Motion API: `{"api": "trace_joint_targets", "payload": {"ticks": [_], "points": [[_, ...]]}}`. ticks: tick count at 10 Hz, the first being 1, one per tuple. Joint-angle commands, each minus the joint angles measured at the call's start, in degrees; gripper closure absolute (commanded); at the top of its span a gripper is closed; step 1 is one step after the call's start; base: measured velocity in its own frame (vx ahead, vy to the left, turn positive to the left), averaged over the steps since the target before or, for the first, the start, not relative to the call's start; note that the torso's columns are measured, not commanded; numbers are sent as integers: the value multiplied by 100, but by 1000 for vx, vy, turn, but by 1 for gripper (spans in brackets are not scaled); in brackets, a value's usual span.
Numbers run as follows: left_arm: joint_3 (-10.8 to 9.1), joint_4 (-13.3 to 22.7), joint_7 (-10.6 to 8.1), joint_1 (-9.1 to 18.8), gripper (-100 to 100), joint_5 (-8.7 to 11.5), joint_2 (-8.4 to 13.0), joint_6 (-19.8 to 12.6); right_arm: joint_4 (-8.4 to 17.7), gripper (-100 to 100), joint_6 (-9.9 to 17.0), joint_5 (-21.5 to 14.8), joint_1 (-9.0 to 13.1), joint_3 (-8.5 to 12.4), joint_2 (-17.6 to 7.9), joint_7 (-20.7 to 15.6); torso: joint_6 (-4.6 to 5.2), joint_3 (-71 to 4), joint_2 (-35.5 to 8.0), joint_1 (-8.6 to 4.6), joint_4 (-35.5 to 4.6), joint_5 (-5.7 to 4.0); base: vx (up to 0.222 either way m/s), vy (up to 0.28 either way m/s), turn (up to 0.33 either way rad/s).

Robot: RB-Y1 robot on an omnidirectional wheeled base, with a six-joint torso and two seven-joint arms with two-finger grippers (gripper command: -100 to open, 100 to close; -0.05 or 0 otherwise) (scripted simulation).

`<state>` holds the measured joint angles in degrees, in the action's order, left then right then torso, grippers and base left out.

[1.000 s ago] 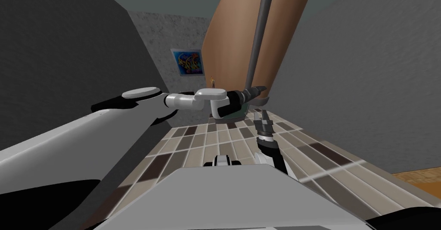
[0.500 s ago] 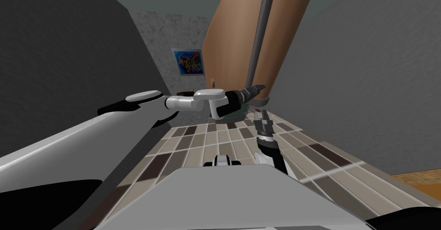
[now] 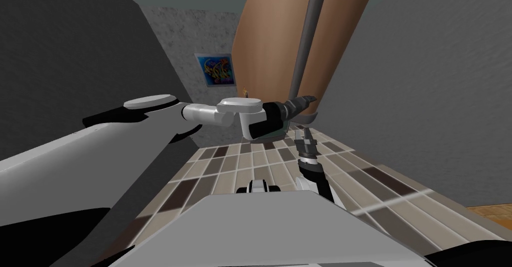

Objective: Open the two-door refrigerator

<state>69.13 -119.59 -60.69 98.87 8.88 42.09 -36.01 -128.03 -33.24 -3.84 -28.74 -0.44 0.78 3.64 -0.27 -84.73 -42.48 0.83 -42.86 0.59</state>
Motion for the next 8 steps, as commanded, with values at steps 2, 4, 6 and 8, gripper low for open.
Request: {"api": "trace_joint_targets", "payload": {"ticks": [2,4,6,8], "points": [[-22,-229,-271,487,-100,190,351,-192,0,0,0,0,0,0,0,0,-6,-1,-12,12,-18,14,32,-24,26],[-22,-229,-271,523,-100,190,351,-192,0,0,0,0,0,0,0,0,-6,-5,-19,19,-33,22,29,-21,6],[15,-339,-380,696,-100,277,442,-251,0,0,0,0,0,0,0,0,0,6,-29,18,-30,18,29,-11,9],[15,-339,-380,696,-100,277,442,-251,0,0,0,0,1,0,0,0,-7,-2,-34,28,-45,30,2,2,-7]]}}
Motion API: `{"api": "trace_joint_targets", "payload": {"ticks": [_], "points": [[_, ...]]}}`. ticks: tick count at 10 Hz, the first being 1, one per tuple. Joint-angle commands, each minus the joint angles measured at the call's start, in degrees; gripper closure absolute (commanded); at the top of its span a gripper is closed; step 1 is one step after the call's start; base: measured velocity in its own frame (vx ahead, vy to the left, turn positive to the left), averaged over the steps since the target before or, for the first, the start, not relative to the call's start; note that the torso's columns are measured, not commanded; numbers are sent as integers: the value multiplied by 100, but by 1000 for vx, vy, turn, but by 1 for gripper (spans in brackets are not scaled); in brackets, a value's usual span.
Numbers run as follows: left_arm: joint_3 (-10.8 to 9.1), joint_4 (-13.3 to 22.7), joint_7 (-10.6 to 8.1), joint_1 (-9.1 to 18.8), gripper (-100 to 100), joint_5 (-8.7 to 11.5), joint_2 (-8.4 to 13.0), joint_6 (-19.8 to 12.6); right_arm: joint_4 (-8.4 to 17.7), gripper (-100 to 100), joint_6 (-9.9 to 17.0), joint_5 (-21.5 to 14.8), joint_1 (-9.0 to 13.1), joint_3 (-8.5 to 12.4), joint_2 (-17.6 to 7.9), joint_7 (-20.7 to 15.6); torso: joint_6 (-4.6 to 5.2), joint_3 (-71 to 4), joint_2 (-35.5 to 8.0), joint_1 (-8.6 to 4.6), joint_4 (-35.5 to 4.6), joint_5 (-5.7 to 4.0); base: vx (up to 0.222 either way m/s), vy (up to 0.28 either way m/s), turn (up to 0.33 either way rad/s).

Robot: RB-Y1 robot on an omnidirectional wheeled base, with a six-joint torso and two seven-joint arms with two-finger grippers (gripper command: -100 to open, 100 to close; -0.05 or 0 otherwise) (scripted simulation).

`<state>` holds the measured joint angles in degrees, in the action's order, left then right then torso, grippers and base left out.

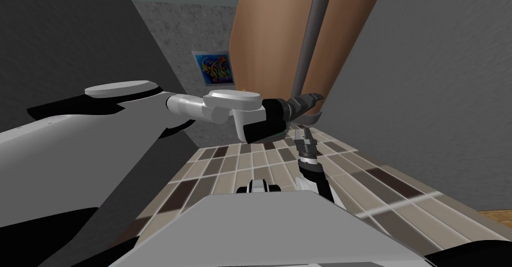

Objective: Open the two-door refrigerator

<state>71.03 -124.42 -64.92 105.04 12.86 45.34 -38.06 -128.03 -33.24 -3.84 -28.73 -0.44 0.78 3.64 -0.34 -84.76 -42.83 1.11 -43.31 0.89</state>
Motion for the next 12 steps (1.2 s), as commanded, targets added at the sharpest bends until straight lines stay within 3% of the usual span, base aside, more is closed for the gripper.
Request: {"api": "trace_joint_targets", "payload": {"ticks": [1,6,7,8,9,11,12], "points": [[-175,144,43,78,-100,-121,118,-46,0,0,0,0,0,0,0,0,0,0,6,4,10,-1,0,0,0],[-175,144,43,78,-100,-121,118,-46,0,0,0,0,0,0,0,0,2,3,0,5,3,1,0,0,0],[-286,-89,286,-319,-100,244,323,-153,0,0,0,0,0,0,0,0,1,0,3,2,3,0,-44,8,-332],[-392,-89,324,-524,-100,244,467,-153,1,0,1,0,2,0,-1,0,11,12,5,-10,31,-18,-65,22,-427],[-505,-89,324,-530,-100,244,469,-153,1,0,1,0,2,0,-1,0,22,22,6,-42,38,-40,-46,22,-280],[-508,-89,324,-530,-100,244,469,-153,0,0,0,0,-1,1,0,0,18,24,0,-65,19,-48,-5,4,13],[-646,-160,590,-913,-100,521,650,-345,0,0,0,0,0,0,0,0,16,21,3,-61,22,-45,-32,-2,-408]]}}
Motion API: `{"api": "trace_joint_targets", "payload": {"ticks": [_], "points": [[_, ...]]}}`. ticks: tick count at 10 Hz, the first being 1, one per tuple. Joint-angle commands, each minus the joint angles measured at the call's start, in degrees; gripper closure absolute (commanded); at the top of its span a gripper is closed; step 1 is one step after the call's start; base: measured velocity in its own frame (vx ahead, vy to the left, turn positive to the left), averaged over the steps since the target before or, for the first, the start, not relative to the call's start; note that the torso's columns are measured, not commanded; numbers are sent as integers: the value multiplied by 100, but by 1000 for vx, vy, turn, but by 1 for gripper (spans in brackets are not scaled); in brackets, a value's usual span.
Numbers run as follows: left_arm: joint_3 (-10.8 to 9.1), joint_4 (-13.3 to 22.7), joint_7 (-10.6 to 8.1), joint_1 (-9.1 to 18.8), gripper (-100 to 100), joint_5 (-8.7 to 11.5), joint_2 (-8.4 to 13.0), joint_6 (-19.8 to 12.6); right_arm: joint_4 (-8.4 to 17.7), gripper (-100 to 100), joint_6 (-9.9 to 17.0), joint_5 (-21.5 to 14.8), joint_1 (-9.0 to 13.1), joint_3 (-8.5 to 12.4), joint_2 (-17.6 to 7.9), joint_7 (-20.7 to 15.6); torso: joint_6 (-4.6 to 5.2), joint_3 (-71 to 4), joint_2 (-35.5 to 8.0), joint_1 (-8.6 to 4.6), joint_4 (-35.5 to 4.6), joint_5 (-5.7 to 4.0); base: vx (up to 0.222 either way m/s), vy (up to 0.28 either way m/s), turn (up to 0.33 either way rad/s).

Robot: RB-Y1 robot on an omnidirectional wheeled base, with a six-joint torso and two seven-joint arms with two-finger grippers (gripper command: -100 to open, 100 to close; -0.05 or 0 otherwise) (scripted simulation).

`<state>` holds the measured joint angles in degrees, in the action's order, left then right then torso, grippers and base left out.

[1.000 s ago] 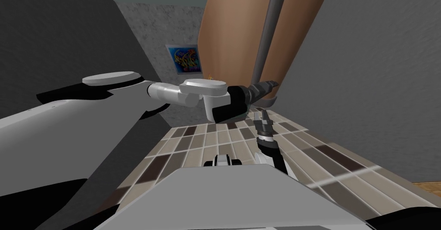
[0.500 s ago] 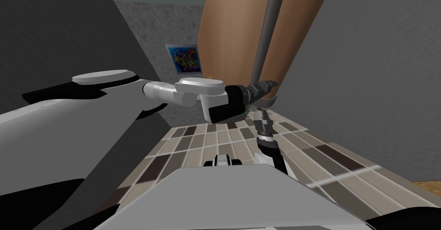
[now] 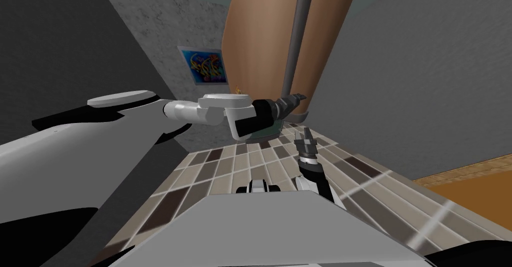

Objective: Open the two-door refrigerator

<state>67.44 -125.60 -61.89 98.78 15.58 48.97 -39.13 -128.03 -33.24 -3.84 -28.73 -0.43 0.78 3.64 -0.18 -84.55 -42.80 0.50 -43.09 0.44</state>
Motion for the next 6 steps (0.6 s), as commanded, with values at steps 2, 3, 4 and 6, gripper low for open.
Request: {"api": "trace_joint_targets", "payload": {"ticks": [2,3,4,6], "points": [[-523,-42,346,-401,-100,249,466,-239,0,0,0,0,2,0,0,0,14,17,-5,-19,23,-20,-47,15,-314],[-611,-42,346,-401,-100,249,539,-239,0,0,0,0,0,0,0,0,-1,12,-4,-7,6,-11,-18,3,21],[-656,-42,346,-401,-100,249,539,-239,0,0,0,0,0,0,0,0,-7,3,0,9,-4,-1,-9,-6,26],[-656,-42,346,-401,-100,249,539,-239,0,0,0,0,-1,0,0,0,-12,8,-29,42,-43,20,5,-7,-6]]}}
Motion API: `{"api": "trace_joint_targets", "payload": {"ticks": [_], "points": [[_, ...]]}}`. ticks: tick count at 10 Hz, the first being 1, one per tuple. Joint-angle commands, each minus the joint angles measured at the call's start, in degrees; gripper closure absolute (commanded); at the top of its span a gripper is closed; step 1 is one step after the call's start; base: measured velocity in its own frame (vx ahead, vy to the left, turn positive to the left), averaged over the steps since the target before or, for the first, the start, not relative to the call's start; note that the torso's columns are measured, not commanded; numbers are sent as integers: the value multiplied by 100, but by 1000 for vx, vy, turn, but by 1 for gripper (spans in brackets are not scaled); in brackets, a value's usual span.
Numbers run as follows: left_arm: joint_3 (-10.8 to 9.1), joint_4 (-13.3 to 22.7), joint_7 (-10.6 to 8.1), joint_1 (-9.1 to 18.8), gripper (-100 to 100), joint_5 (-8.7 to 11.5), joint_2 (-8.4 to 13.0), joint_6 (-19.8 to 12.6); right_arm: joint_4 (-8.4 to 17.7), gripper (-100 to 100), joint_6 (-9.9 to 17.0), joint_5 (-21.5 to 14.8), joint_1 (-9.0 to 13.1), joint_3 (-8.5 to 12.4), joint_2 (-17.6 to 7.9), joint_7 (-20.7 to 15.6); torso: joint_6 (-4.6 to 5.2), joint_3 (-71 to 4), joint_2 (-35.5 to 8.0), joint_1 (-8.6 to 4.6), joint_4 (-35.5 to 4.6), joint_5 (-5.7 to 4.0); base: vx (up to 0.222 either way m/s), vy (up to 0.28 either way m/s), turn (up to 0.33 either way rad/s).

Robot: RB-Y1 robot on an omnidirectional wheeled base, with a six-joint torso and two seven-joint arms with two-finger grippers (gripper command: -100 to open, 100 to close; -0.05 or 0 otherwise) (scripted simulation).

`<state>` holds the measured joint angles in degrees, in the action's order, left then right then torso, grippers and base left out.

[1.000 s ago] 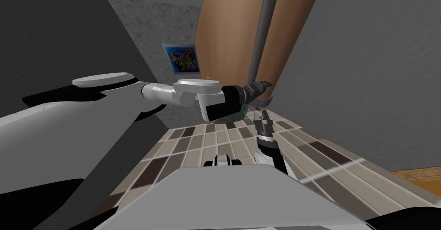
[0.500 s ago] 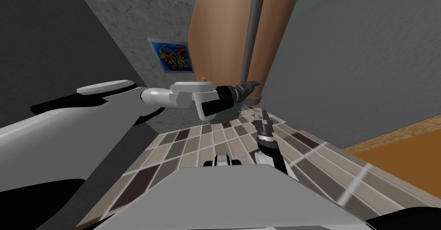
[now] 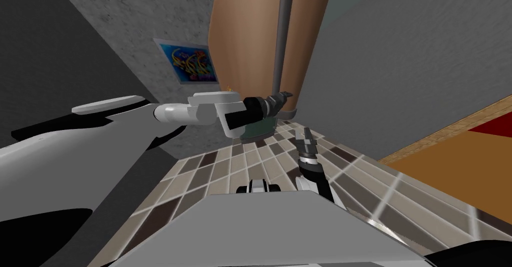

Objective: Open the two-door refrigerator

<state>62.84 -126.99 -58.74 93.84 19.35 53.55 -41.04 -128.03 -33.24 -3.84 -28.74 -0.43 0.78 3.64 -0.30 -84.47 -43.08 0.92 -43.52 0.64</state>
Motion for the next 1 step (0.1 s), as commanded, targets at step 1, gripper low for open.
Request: {"api": "trace_joint_targets", "payload": {"ticks": [1], "points": [[-196,97,31,93,-100,-128,81,-48,0,0,0,0,0,0,0,0,-3,5,-6,9,2,3,7,-6,2]]}}
